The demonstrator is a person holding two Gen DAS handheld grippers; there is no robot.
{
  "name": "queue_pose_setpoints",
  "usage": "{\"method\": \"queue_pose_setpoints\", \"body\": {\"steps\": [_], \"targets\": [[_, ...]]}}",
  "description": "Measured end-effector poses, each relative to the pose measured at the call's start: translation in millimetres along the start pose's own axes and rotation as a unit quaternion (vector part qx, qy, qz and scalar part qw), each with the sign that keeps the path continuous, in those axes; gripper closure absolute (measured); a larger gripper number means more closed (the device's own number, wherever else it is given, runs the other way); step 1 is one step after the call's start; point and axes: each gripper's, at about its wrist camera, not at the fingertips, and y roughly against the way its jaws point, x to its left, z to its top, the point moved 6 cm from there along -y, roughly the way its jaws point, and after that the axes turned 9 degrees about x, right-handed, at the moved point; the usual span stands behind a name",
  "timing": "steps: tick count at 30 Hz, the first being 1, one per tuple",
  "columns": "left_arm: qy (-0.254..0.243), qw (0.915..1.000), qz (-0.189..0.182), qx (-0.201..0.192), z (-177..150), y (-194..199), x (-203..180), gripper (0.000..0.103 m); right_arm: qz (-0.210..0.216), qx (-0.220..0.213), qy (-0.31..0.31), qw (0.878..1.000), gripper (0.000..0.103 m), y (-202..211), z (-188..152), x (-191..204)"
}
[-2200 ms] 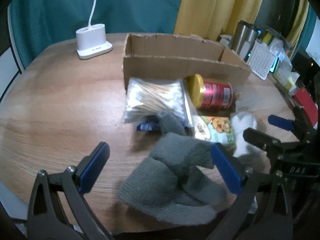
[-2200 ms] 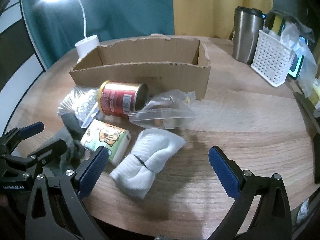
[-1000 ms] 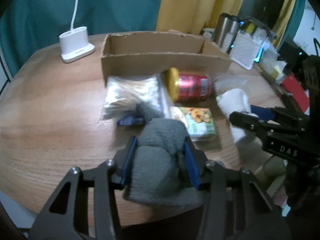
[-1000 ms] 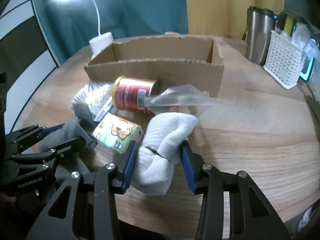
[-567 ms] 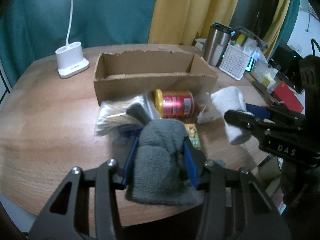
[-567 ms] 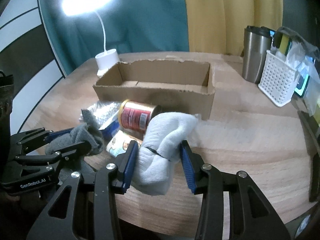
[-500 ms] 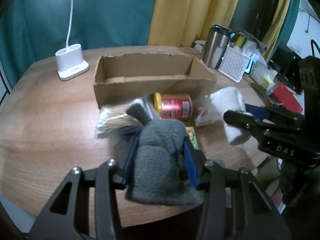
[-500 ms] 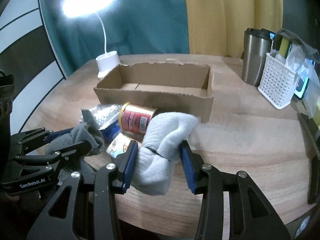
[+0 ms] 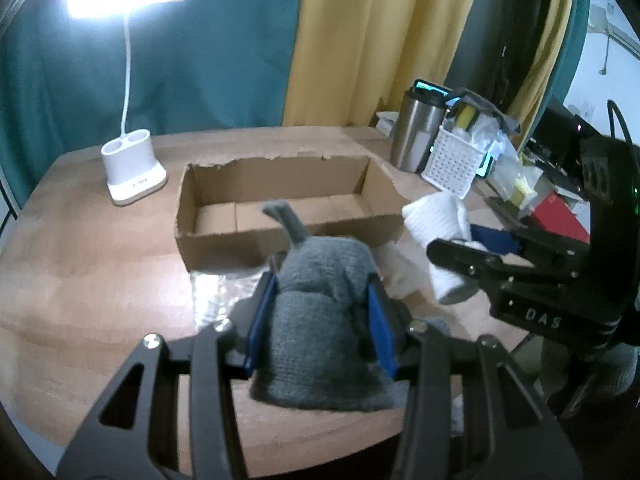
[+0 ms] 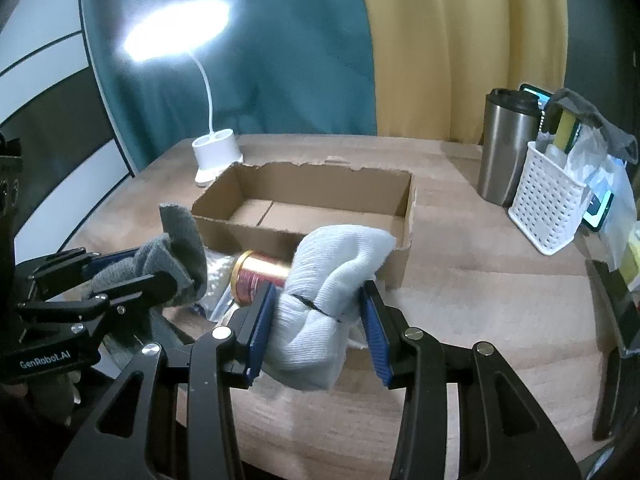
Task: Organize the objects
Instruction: 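Carry both socks into the cardboard box and open both tools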
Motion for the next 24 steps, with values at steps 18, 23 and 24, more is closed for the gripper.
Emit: {"method": "queue_pose_setpoints", "body": {"steps": [18,23,24], "targets": [[0.014,0.9998,-0.004,-0.010,49,-27,8,0.057,0.000,0.002,-0.001,1.000,0.058,-14,32,-25],[0.019,0.9998,0.000,-0.006,59,-42,11,0.057,0.002,0.006,0.000,1.000,0.058,-23,42,-31],[0.019,0.9998,0.000,-0.006,61,-44,11,0.057,0.002,0.007,0.001,1.000,0.058,-24,44,-32]]}}
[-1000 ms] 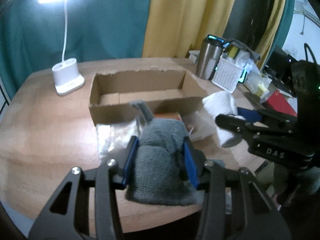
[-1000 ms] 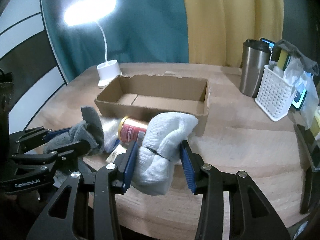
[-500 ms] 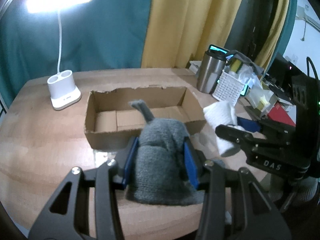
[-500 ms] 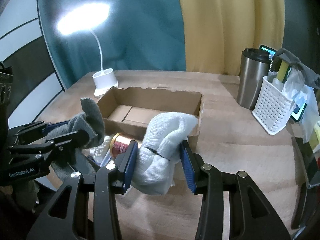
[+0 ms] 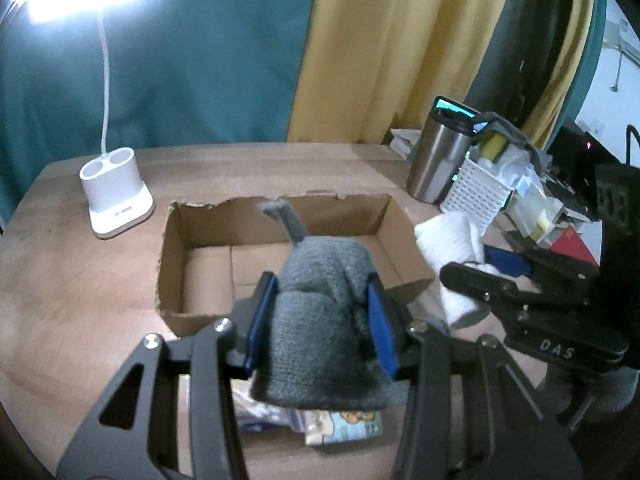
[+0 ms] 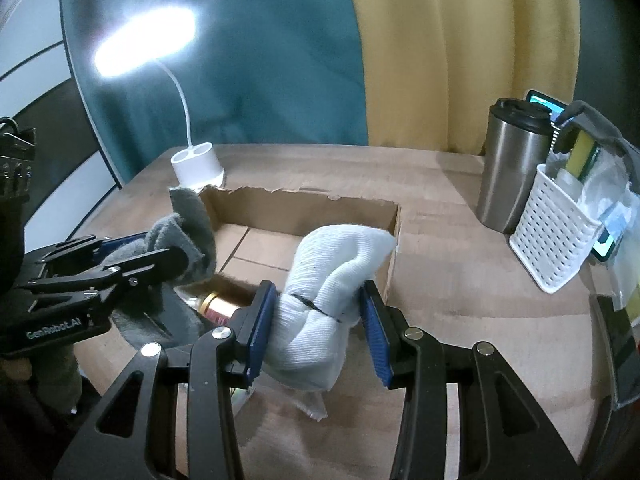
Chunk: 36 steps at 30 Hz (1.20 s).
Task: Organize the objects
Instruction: 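Carry both socks into the cardboard box and open both tools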
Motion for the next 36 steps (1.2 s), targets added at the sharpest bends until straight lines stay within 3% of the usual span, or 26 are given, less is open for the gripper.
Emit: {"method": "queue_pose_setpoints", "body": {"steps": [28,36], "targets": [[0.029,0.9989,0.023,0.028,42,-79,-16,0.057,0.020,0.005,-0.013,1.000,0.058,-31,33,-53],[0.036,0.9978,0.018,0.053,42,-114,-22,0.057,0.025,0.008,-0.017,0.999,0.058,-37,36,-63]]}}
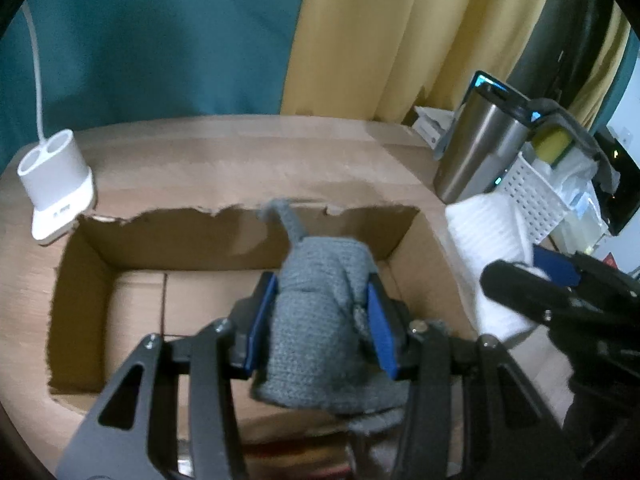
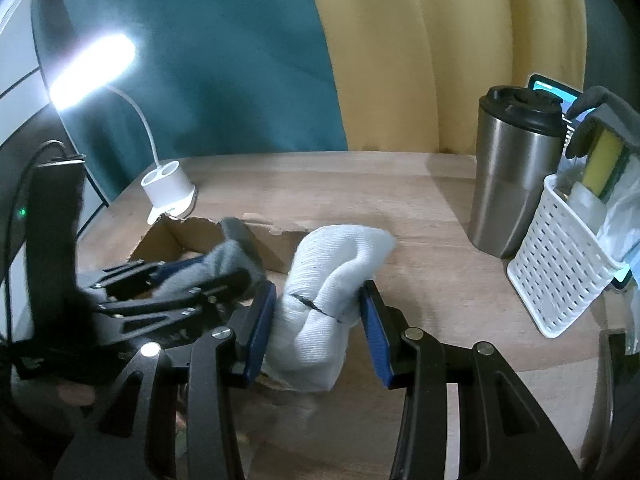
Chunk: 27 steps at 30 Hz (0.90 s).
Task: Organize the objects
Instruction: 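Carry both socks into the cardboard box and open both tools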
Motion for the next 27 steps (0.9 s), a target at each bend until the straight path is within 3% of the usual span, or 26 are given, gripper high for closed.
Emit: {"method": "queue_pose_setpoints", "body": {"steps": [8,12,14,27], "targets": [[0.014,0.9992,-0.027,0.026,-1,-25,0,0.055,0.003,-0.001,-0.006,1.000,0.058,-4,4,-4],[0.020,0.9982,-0.048,0.030,-1,-24,3,0.038,0.002,0.003,-0.005,1.000,0.058,-9,6,-4],[0.022,0.9980,-0.054,0.025,0,-19,6,0.036,0.002,0.005,-0.005,1.000,0.058,-11,7,-4],[0.033,0.9983,-0.048,0.004,-4,6,36,0.035,-0.004,0.027,0.002,1.000,0.057,-30,4,8]]}}
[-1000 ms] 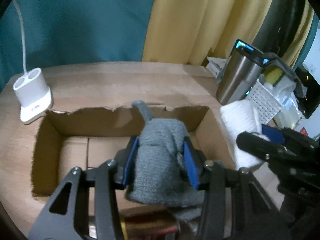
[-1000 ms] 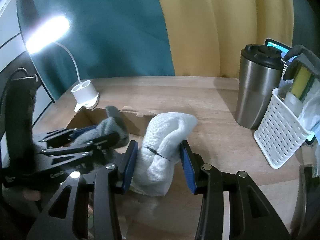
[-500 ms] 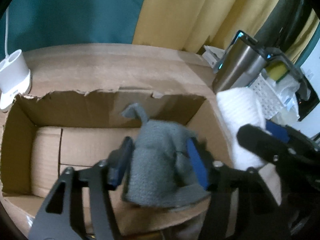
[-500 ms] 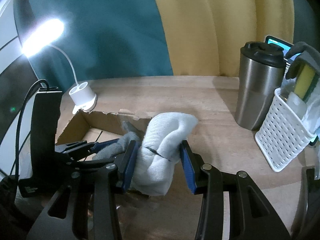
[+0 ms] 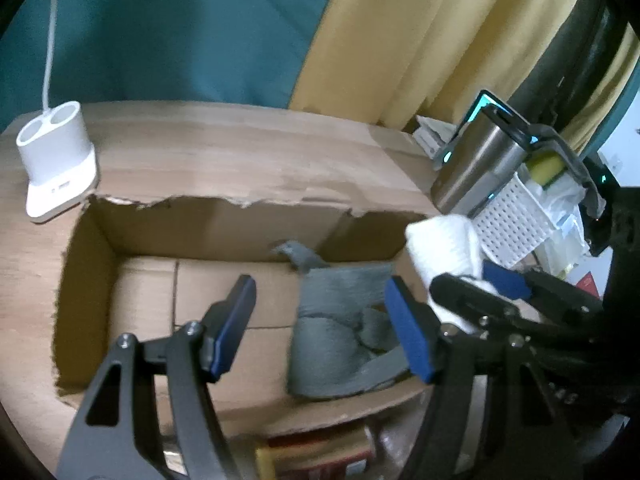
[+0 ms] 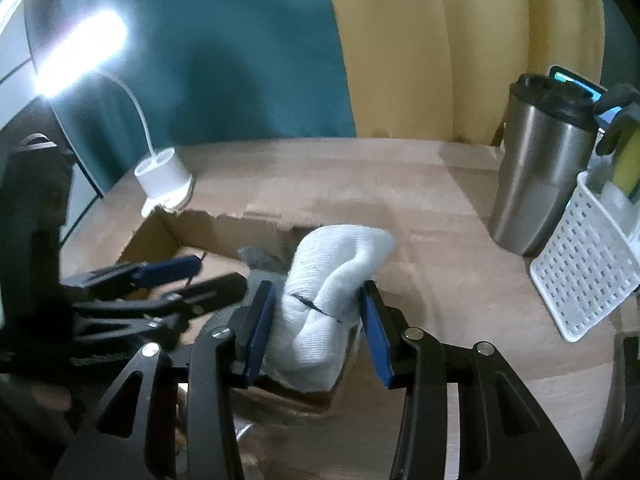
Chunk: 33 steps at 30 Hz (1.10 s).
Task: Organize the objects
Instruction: 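Carry both socks into the cardboard box and open both tools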
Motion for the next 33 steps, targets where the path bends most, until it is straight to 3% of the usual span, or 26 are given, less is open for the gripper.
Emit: {"method": "queue_pose_setpoints", "body": {"steps": [9,12,33], "targets": [[-0.010,0.9996,0.015,-0.019,-4,21,14,0.035,-0.017,0.006,-0.001,1.000,0.054,-5,-2,4],[-0.011,0.9994,0.021,-0.026,-7,29,20,0.035,-0.017,0.009,-0.001,1.000,0.037,-4,-4,5],[-0.014,0.9979,0.037,-0.051,-46,76,41,0.034,-0.037,-0.004,-0.009,0.999,0.037,28,-33,21]]}}
